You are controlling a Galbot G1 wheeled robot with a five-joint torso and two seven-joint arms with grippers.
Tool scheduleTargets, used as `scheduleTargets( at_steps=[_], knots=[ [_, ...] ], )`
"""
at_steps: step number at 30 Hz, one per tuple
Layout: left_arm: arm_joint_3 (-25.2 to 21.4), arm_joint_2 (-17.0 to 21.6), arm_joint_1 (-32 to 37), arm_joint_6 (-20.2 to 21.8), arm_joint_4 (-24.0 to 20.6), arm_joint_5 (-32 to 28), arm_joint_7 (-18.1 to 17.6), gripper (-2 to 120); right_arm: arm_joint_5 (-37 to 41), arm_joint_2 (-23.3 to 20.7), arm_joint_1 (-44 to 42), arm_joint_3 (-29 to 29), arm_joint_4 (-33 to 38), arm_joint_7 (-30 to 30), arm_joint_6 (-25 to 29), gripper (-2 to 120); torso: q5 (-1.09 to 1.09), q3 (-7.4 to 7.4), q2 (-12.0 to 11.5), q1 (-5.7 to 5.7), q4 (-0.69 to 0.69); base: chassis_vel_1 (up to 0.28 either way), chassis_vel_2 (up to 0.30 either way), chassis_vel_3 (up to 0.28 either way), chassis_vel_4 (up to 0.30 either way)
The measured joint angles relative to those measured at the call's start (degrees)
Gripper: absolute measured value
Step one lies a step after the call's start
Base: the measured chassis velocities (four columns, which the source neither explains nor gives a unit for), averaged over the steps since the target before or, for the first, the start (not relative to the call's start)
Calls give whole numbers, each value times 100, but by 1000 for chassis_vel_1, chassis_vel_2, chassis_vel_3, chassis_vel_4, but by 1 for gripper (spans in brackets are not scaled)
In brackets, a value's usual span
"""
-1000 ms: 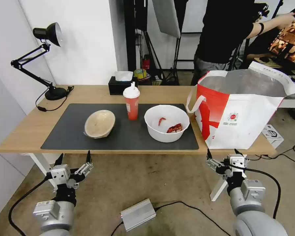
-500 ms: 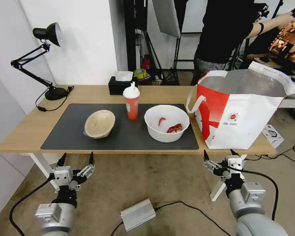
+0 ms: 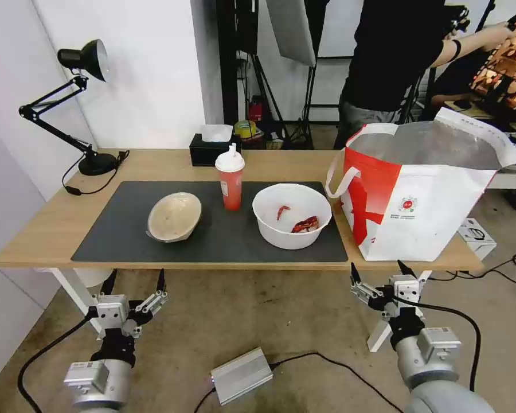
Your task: Pick up the trash from the table and place it into the takeout bag.
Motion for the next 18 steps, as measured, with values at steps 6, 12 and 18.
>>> scheduleTargets(
  at_steps=[6,12,18],
  knots=[
    [9,-13,1,-47,47,31,-10,100,-44,-91,-36,-68,-52,249,87,100,0,0,0,0,0,0,0,0,0],
    [12,-26,15,-98,43,93,-12,100,-48,-133,-38,-100,0,271,92,100,0,0,0,0,0,0,0,0,0],
    [-9,-19,72,-167,27,169,-12,100,-50,-170,-15,-142,22,265,83,100,0,0,0,0,0,0,0,0,0]
  ],
)
